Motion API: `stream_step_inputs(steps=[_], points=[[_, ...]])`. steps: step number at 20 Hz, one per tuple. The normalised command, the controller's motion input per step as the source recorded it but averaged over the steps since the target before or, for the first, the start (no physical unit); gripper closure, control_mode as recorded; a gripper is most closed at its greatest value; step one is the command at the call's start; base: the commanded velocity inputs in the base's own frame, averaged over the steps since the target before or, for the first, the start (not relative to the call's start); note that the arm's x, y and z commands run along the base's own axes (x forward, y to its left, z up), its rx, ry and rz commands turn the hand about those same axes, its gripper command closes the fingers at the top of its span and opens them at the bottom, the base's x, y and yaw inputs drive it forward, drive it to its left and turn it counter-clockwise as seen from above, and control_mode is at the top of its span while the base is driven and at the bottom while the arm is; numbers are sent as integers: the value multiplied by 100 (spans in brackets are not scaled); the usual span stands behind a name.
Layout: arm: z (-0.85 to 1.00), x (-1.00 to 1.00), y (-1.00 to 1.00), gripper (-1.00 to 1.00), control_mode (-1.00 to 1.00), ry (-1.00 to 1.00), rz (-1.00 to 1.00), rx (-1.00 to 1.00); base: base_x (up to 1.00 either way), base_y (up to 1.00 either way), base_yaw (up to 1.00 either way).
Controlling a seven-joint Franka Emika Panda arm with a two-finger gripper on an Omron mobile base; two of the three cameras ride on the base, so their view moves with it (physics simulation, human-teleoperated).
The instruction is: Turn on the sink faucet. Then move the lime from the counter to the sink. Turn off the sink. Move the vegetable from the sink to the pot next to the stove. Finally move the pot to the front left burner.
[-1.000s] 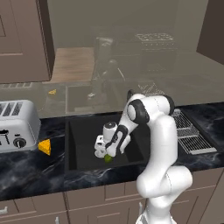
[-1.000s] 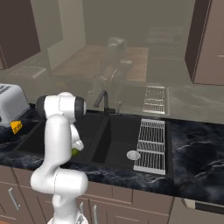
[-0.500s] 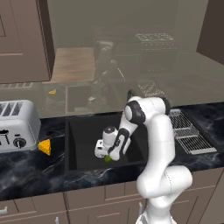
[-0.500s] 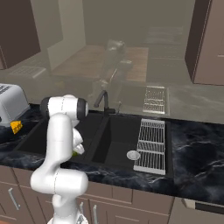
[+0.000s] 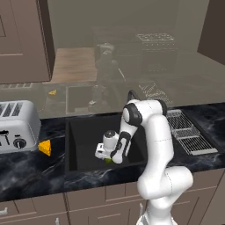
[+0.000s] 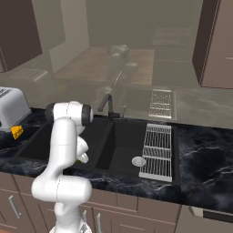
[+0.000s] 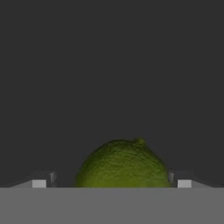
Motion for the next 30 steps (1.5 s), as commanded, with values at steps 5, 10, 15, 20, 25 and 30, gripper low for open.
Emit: stream_step_inputs(steps=[5, 10, 15, 20, 25, 30], points=[[-24, 11, 0, 100, -100, 0, 0, 0, 0, 0, 0], [-27, 13, 0, 100, -100, 0, 0, 0, 0, 0, 0], [-11, 5, 0, 100, -100, -4, 2, 0, 0, 0, 0], [50, -12, 6, 100, -100, -11, 1, 0, 0, 0, 0], [100, -2, 3, 100, -100, -5, 0, 2, 0, 0, 0], [100, -5, 0, 100, -100, -2, 0, 3, 0, 0, 0]])
